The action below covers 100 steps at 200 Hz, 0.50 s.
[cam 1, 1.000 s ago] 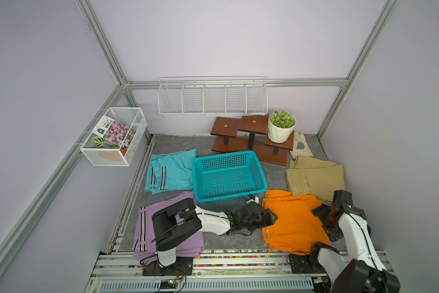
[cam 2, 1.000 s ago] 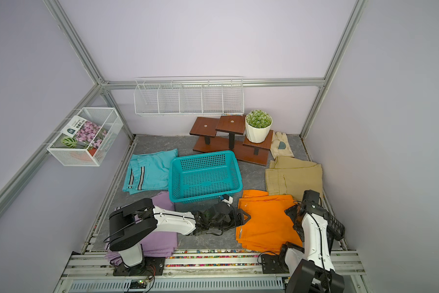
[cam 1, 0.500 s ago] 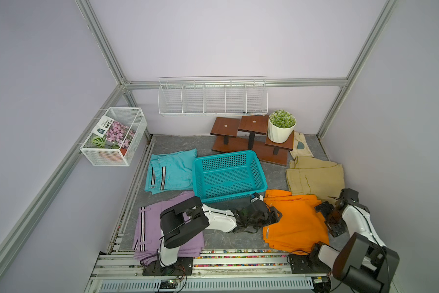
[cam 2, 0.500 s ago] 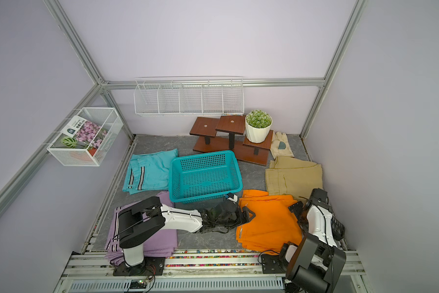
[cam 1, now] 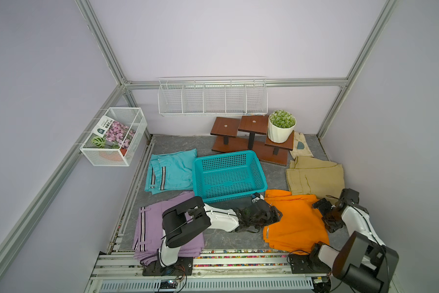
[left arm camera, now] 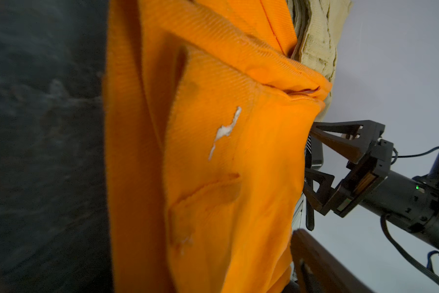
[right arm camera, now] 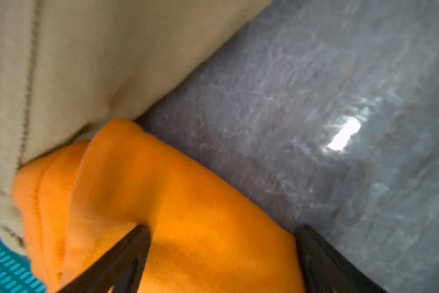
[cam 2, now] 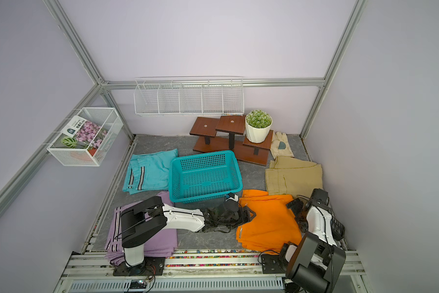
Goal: Put the folded long pants in the basket
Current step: Pick up the long pant at the center of the board.
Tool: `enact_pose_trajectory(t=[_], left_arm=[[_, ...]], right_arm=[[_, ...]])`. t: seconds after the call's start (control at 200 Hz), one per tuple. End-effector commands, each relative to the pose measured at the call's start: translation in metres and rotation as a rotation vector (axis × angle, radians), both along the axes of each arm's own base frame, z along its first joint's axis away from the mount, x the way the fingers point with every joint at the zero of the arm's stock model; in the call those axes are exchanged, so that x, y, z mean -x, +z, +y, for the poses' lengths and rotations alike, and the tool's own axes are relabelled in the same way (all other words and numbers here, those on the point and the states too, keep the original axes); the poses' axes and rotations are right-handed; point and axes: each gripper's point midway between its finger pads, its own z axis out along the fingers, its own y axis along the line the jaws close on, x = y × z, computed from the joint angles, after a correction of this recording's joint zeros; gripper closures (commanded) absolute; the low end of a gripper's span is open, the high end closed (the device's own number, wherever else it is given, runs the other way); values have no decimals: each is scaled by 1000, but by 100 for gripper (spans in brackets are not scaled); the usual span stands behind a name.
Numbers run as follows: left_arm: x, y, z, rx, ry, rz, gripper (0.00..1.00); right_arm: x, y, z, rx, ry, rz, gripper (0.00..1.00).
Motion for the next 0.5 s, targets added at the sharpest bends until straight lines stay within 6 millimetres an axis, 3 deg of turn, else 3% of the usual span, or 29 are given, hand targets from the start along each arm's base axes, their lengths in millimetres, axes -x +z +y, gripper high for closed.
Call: enact_pose_trajectory(t=[0.0, 0.14, 0.23, 0.4, 0.43, 0.495], left_arm=[[13, -74, 43, -238, 19, 72, 18], [16, -82, 42, -238, 4, 84, 28], [17, -88, 44, -232, -2, 93, 46], [11, -82, 57, -231, 16, 82, 95], [10, -79, 59, -232, 21, 72, 100], [7, -71, 66, -246, 34, 48, 100]], right_arm=[[1, -22, 29, -153, 46, -6, 8], [-5, -20, 44, -194, 95, -63, 16], [-6, -12, 53, -173, 137, -87, 16], [-7, 8, 65, -158, 175, -153, 27], [-7, 11, 65, -148, 180, -163, 27], [-6, 16, 67, -142, 192, -173, 29]])
